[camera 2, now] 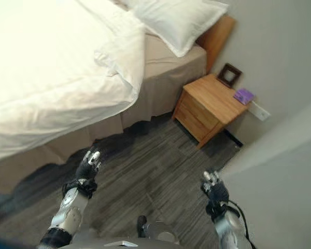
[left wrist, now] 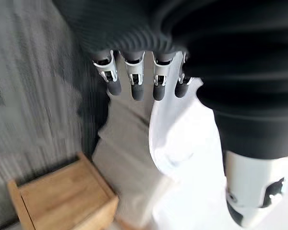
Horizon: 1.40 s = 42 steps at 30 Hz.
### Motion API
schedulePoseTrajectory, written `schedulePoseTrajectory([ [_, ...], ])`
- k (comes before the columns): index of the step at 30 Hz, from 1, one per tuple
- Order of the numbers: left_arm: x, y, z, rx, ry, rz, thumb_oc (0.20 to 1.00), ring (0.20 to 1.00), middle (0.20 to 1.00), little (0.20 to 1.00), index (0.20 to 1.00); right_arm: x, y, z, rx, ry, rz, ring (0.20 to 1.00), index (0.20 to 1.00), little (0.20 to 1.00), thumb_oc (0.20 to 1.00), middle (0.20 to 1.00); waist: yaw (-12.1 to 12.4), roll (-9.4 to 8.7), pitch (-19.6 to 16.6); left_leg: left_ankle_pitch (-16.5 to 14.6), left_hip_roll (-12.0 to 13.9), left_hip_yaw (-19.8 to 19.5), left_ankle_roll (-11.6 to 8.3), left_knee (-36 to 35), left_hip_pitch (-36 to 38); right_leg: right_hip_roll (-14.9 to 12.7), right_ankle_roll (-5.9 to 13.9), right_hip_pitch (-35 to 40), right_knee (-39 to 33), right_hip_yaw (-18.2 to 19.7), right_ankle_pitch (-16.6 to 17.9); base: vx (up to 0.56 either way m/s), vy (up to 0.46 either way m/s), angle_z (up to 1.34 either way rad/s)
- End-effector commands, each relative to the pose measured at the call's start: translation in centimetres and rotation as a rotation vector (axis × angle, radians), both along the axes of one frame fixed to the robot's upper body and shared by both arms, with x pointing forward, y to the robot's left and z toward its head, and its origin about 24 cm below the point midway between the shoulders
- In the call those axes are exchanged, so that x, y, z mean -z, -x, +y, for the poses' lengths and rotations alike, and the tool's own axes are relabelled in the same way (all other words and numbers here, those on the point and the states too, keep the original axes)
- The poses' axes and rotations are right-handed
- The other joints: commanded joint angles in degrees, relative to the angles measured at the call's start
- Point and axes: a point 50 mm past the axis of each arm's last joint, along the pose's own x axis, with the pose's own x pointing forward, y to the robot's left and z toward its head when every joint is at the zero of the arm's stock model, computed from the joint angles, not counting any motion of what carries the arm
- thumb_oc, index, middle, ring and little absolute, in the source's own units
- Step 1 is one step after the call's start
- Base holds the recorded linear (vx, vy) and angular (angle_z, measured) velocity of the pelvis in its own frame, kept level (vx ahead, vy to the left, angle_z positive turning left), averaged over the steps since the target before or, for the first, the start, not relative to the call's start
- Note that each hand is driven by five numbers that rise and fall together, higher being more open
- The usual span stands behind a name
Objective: Making the bed.
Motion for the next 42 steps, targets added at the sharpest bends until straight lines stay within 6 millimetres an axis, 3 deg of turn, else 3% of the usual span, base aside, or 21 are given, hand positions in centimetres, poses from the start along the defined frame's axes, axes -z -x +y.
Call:
schedulePoseTrajectory([
  [1, -2.8, -2.2, 0.1, 0.036, 0.015, -0.158, 1.0, 1.0, 1.0, 1.0, 1.0, -0.6, 0.7, 0.9, -0.061, 0.021, -0.037, 1.0, 1.0, 1.0, 1.0, 1.0, -1.66, 2.34, -0.4, 1.46, -4.17, -5.76, 4.8, -12.55, 6.02, -6.05, 10.08, 0.79, -2.04, 4.36, 7.13, 0.03, 0.0, 1.7],
  [2, -2.5, -2.1, 0.2, 0.03, 0.016, -0.145, 1.0, 1.0, 1.0, 1.0, 1.0, -0.4, 0.7, 1.4, -0.068, 0.009, -0.033, 1.0, 1.0, 1.0, 1.0, 1.0, -1.78, 2.9, -1.1, 2.56, -5.57, -8.63, 4.72, -17.87, 7.62, -5.69, 10.15, 0.46, -2.04, 3.54, 7.15, -0.01, 0.017, 0.75],
  [4, -2.4, -2.0, 0.0, 0.036, 0.011, -0.146, 1.0, 1.0, 1.0, 1.0, 1.0, -0.4, 0.6, 1.6, -0.068, 0.005, -0.037, 1.0, 1.0, 1.0, 1.0, 1.0, -1.94, 3.06, -1.38, 2.8, -6.09, -10.44, 4.85, -19.35, 8.09, -5.68, 10.32, 0.49, -1.85, 3.38, 7.72, 0.03, -0.011, 0.57],
  [5, -2.2, -1.6, 0.5, 0.02, -0.012, -0.133, 1.0, 1.0, 1.0, 1.0, 1.0, -0.7, -0.2, 2.7, -0.117, 0.013, -0.058, 1.0, 1.0, 1.0, 1.0, 1.0, -2.33, 3.89, -1.7, 3.41, -6.39, -12.34, 5.53, -22.27, 9.89, -5.39, 11.69, -1.61, 3.76, 5.37, 9.97, 0.05, -0.021, 0.61],
  [6, -2.2, -1.6, 0.5, 0.02, -0.012, -0.133, 1.0, 1.0, 1.0, 1.0, 1.0, -0.7, -0.2, 2.8, -0.117, 0.013, -0.058, 1.0, 1.0, 1.0, 1.0, 1.0, -2.32, 3.9, -1.9, 3.51, -6.39, -12.3, 5.52, -22.28, 9.64, -5.38, 11.66, -1.85, 3.7, 5.41, 10.08, 0.03, 0.02, 0.38],
  [7, -2.2, -1.2, 1.1, 0.021, -0.037, -0.13, 1.0, 1.0, 1.0, 1.0, 1.0, -1.5, -1.1, 4.0, -0.185, 0.002, -0.108, 1.0, 1.0, 1.0, 1.0, 1.0, -3.33, 4.58, -1.38, 4.33, -6.05, -14.28, 5.31, -23.74, 10.57, -2.14, 12.47, -4.15, 3.85, 15.01, 9.8, -0.01, -0.012, 0.39],
  [8, -1.9, -0.9, 2.0, -0.002, -0.07, -0.116, 1.0, 1.0, 1.0, 1.0, 1.0, -1.7, -1.6, 4.8, -0.23, 0.003, -0.118, 1.0, 1.0, 1.0, 1.0, 1.0, -2.14, 4.89, -1.09, 4.34, -5.77, -14.35, 5.05, -24.09, 11.29, -2.22, 12.02, -4.35, 1.58, 15.89, 9.59, -0.01, -0.027, 0.58],
  [13, -1.2, 0.3, 4.0, -0.094, -0.096, -0.071, 1.0, 1.0, 1.0, 1.0, 1.0, -0.6, -1.5, 6.3, -0.308, 0.014, -0.058, 1.0, 1.0, 1.0, 1.0, 1.0, 1.16, 4.08, -1.27, 4.37, -6.27, -17.72, 4.62, -22.26, 11.24, -2.76, 10.79, -1.0, -5.44, 13.96, 9.54, 0.01, -0.088, 0.07],
  [14, -0.6, 1.3, 4.2, -0.134, -0.055, -0.049, 1.0, 1.0, 1.0, 1.0, 1.0, -1.1, -1.5, 6.2, -0.312, 0.008, -0.078, 1.0, 1.0, 1.0, 1.0, 1.0, 1.9, 3.82, -1.56, 4.49, -6.41, -18.2, 4.57, -23.15, 11.92, -2.31, 10.37, 1.42, -7.58, 13.59, 9.49, 0.03, -0.071, 0.58],
  [19, 0.7, 2.8, 3.8, -0.142, -0.04, 0.017, 1.0, 1.0, 1.0, 1.0, 1.0, -0.7, -0.9, 5.7, -0.336, 0.042, -0.044, 1.0, 1.0, 1.0, 1.0, 1.0, 2.98, 3.9, -1.87, 4.61, -6.48, -19.47, 4.31, -23.11, 12.35, -1.94, 9.88, 3.59, -9.43, 11.6, 9.69, 0.03, -0.04, 0.28],
  [24, 0.6, 2.6, 3.3, -0.119, -0.044, 0.015, 1.0, 1.0, 1.0, 1.0, 1.0, -0.8, -1.0, 5.3, -0.306, 0.055, -0.039, 1.0, 1.0, 1.0, 1.0, 1.0, 2.98, 4.05, -1.52, 4.55, -6.46, -19.89, 3.99, -22.64, 11.88, -2.13, 9.59, 3.88, -9.56, 9.67, 9.62, 0.03, 0.003, 0.09],
  [28, 0.2, 2.2, 3.8, -0.149, -0.06, 0.002, 1.0, 1.0, 1.0, 1.0, 1.0, -1.4, -2.0, 5.5, -0.31, 0.071, -0.074, 1.0, 1.0, 1.0, 1.0, 1.0, 3.54, 4.35, -0.03, 3.54, -6.38, -19.64, 4.54, -21.42, 11.25, -3.01, 10.16, 0.83, -4.08, 8.31, 9.16, 0.0, 0.059, 0.03],
  [30, 0.0, 2.1, 4.4, -0.172, -0.075, -0.004, 1.0, 1.0, 1.0, 1.0, 1.0, -2.0, -2.8, 6.1, -0.319, 0.066, -0.11, 1.0, 1.0, 1.0, 1.0, 1.0, 4.2, 5.03, 1.44, 2.58, -5.79, -18.42, 5.21, -20.75, 10.83, -3.07, 11.83, -4.21, 5.86, 7.52, 8.59, -0.04, 0.082, -0.24],
  [32, -0.1, 1.9, 5.0, -0.185, -0.107, 0.003, 1.0, 1.0, 1.0, 1.0, 1.0, -2.3, -3.4, 6.7, -0.331, 0.059, -0.132, 1.0, 1.0, 1.0, 1.0, 1.0, 3.82, 4.93, 2.21, 1.83, -5.81, -19.13, 5.19, -19.66, 10.83, -3.38, 13.45, -6.95, 8.89, 9.7, 10.49, 0.1, -0.013, -0.53],
  [34, -0.7, 1.4, 5.8, -0.198, -0.134, -0.024, 1.0, 1.0, 1.0, 1.0, 1.0, -2.9, -3.9, 7.1, -0.335, 0.042, -0.169, 1.0, 1.0, 1.0, 1.0, 1.0, 3.54, 4.96, 2.28, 0.99, -4.39, -20.16, 4.24, -19.18, 11.5, -6.26, 12.62, -7.05, 4.92, 10.39, 10.62, 0.28, -0.192, -0.18],
  [35, -1.3, 1.1, 6.3, -0.184, -0.153, -0.044, 1.0, 1.0, 1.0, 1.0, 1.0, -3.2, -4.1, 7.3, -0.357, 0.041, -0.185, 1.0, 1.0, 1.0, 1.0, 1.0, 3.36, 4.96, 2.42, -0.13, -2.08, -20.44, 2.76, -19.67, 12.97, -10.09, 12.42, -8.43, 0.39, 9.74, 12.42, 0.42, -0.319, 0.3],
  [36, -1.5, 0.8, 6.3, -0.171, -0.178, -0.049, 1.0, 1.0, 1.0, 1.0, 1.0, -3.2, -4.1, 7.5, -0.37, 0.048, -0.184, 1.0, 1.0, 1.0, 1.0, 1.0, 2.75, 4.68, 2.47, -1.09, -1.19, -21.14, 1.83, -19.94, 14.6, -11.47, 13.02, -9.12, -3.19, 10.54, 13.86, 0.49, -0.342, 0.36],
  [38, -2.1, -0.2, 6.2, -0.169, -0.182, -0.075, 1.0, 1.0, 1.0, 1.0, 1.0, -2.9, -4.0, 7.9, -0.389, 0.053, -0.169, 1.0, 1.0, 1.0, 1.0, 1.0, 1.31, 4.46, 2.43, -2.0, 1.03, -22.47, 0.28, -21.27, 18.96, -11.56, 14.54, -10.57, -8.56, 13.48, 15.55, 0.44, -0.3, 0.15],
  [40, -2.7, -1.4, 5.2, -0.145, -0.179, -0.108, 1.0, 1.0, 1.0, 1.0, 1.0, -2.7, -4.0, 7.9, -0.386, 0.057, -0.154, 1.0, 1.0, 1.0, 1.0, 1.0, 0.11, 4.67, 2.08, -1.84, 3.24, -23.66, -0.86, -22.34, 22.4, -10.88, 15.53, -11.71, -7.46, 15.43, 16.04, 0.48, -0.398, 0.09],
  [41, -2.7, -1.9, 4.2, -0.109, -0.167, -0.117, 1.0, 1.0, 1.0, 1.0, 1.0, -2.4, -3.7, 7.5, -0.375, 0.051, -0.141, 1.0, 1.0, 1.0, 1.0, 1.0, -1.08, 5.4, 0.66, 1.49, 4.97, -25.36, -2.03, -20.84, 22.24, -8.98, 14.94, -11.64, -3.8, 17.26, 13.72, 0.39, -0.35, 0.55],
  [42, -2.7, -1.9, 4.2, -0.109, -0.166, -0.117, 1.0, 1.0, 1.0, 1.0, 1.0, -2.4, -3.7, 7.5, -0.375, 0.051, -0.141, 1.0, 1.0, 1.0, 1.0, 1.0, -1.13, 5.48, 0.56, 1.48, 5.05, -25.41, -2.07, -20.84, 22.13, -8.92, 14.91, -11.8, -3.62, 17.21, 13.61, 0.38, -0.368, 0.8],
])
